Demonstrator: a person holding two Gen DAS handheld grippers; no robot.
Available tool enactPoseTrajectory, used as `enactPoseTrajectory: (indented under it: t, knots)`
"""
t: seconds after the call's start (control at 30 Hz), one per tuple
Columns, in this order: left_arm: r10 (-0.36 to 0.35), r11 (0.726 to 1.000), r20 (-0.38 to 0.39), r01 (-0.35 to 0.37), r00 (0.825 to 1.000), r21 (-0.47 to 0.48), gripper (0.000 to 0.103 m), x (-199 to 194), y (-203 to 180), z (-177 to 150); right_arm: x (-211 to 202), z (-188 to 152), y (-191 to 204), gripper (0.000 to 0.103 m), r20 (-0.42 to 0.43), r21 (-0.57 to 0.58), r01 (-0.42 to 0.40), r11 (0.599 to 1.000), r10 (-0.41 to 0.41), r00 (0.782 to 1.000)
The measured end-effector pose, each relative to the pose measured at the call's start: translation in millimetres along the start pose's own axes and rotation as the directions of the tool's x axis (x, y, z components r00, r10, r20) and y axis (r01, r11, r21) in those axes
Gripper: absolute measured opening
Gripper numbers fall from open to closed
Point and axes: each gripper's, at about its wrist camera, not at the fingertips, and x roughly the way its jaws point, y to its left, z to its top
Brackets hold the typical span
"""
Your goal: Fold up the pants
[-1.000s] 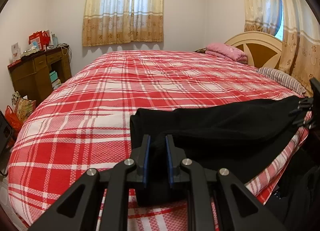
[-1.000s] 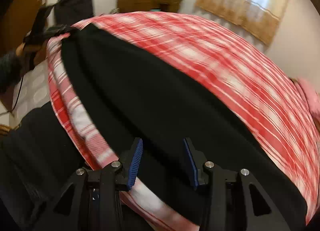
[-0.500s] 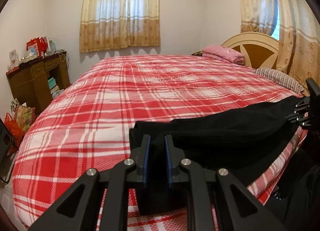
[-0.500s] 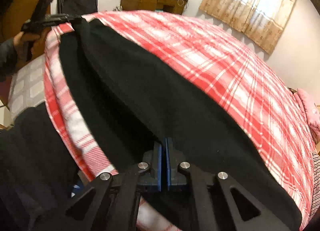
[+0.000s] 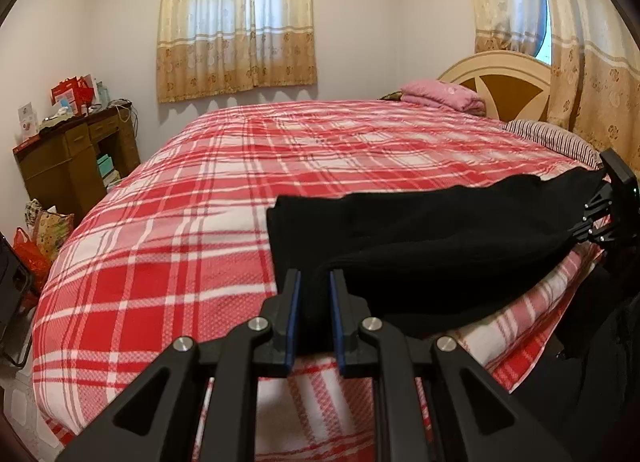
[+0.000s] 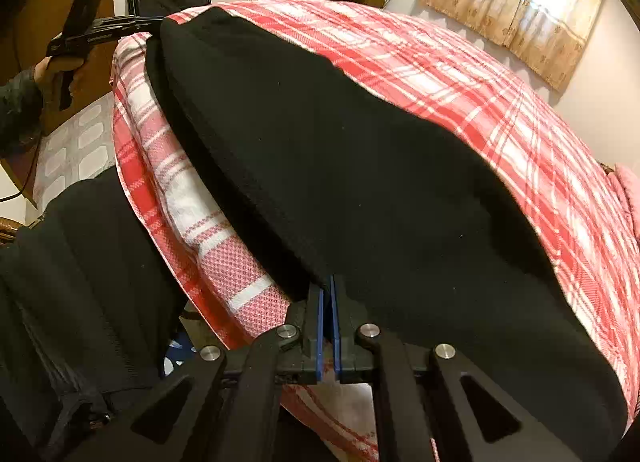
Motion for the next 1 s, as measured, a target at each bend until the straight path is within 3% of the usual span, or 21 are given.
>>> enactPoseTrajectory:
  t: [0.17, 0.23, 0.3, 0.47, 0.67, 0.77, 1.0]
  knots:
    - [0.047, 0.998, -0.011, -0.047, 0.999, 0.036, 0.035, -2, 1, -3, -2, -1, 0, 0.007, -0.019, -0.015, -0.008, 1.0, 0.008, 1.0]
    - [0.056, 0.997, -0.02, -0.055, 0.998, 0.046, 0.04, -6, 3, -5, -1, -2, 2, 0.019, -0.035, -0.02, -0.03, 0.999, 0.029, 0.999]
    - [0.081, 0.994, -0.029, -0.079, 0.996, 0.069, 0.049, -13, 5, -8, -5, -5, 5, 0.04, -0.048, -0.044, -0.061, 0.997, 0.059, 0.997]
    - [0.126, 0.992, -0.023, -0.125, 0.992, 0.021, 0.051, -36, 23, -13, -21, -10, -1, 0.041, -0.036, -0.041, -0.095, 0.995, 0.094, 0.995]
    - [0.118, 0.989, 0.104, -0.107, 0.988, -0.106, 0.065, -60, 18, 10, -39, 9, -39, 0.041, 0.07, 0.097, -0.135, 0.986, 0.129, 0.989]
    - [0.062, 0.994, 0.127, -0.05, 0.99, -0.097, 0.066, -50, -6, 27, -33, 33, -53, 0.041, 0.104, 0.155, -0.121, 0.98, 0.106, 0.989]
    - [-0.076, 0.997, 0.046, 0.074, 0.996, 0.033, 0.066, 15, -84, 42, -1, 96, -67, 0.041, 0.15, 0.246, -0.164, 0.955, 0.129, 0.98]
